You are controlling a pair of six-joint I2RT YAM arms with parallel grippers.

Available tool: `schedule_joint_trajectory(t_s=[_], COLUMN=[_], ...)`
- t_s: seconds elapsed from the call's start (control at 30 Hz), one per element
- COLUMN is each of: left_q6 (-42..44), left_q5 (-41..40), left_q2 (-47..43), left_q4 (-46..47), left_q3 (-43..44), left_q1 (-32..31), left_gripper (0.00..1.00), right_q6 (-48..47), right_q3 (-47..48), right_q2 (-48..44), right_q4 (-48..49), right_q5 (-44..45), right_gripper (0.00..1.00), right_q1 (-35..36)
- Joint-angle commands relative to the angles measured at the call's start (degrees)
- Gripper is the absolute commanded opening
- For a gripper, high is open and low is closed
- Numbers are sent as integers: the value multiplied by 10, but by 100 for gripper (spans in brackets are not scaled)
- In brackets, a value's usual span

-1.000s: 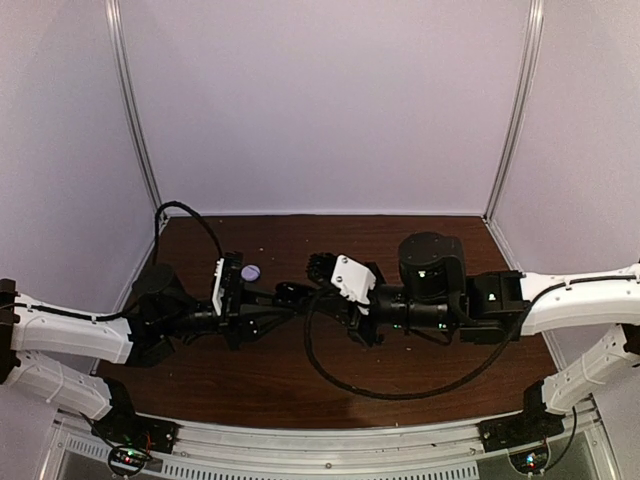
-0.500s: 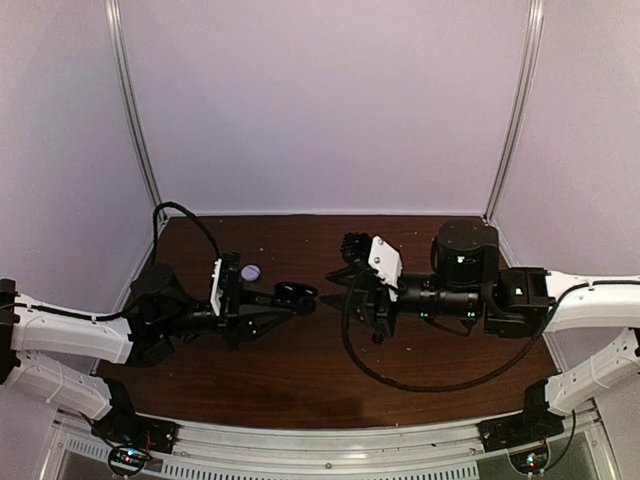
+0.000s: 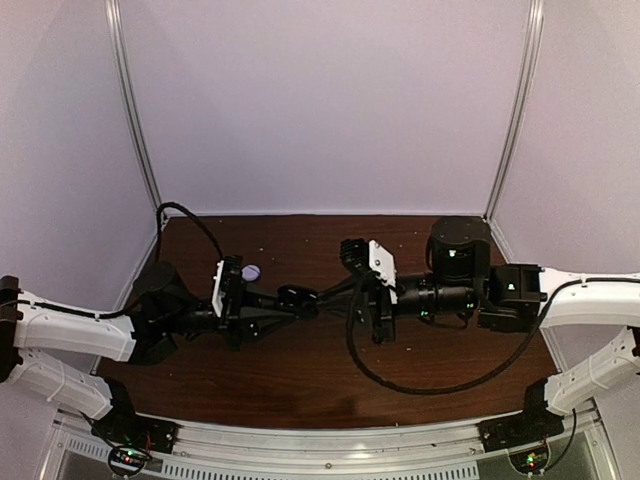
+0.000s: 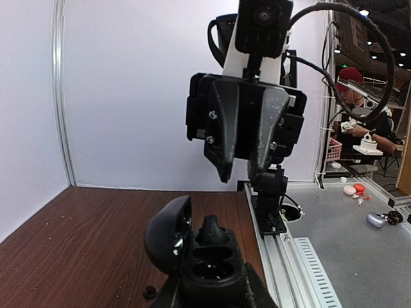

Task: Insert the wireless bluetooth earbuds into the charging case
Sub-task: Adjust the right earbud in the right side groove of the charging case.

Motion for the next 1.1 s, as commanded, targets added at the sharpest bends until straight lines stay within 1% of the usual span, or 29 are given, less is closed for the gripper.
schedule_joint_trajectory(t_s=[0.0,0.17,0.53,0.67,0.83,1.07], left_q6=[10,18,31,35,38,36], left_q5=[11,16,24,26,25,20], left_q2=[5,7,7,7,5,2], left_q4=[29,15,-2,-8,-14,-13], left_q3=[18,23,27,28,28,27], left_q1=[-1,-1,-1,-2,-2,-2], left_gripper=[0,0,0,0,0,0], right_q6=[-4,-7,-3,-2,-1,-6], right_q3=[20,34,43,45,50,59], right_q2=[11,25,38,42,48,63], right_q4=[-10,-25,-36,-37,-49,-67], right_q5=[-19,3,17,27,41,31], right_gripper=[14,14,13,15,15,12], right_q1=[0,-1,-1,-1,-1,0])
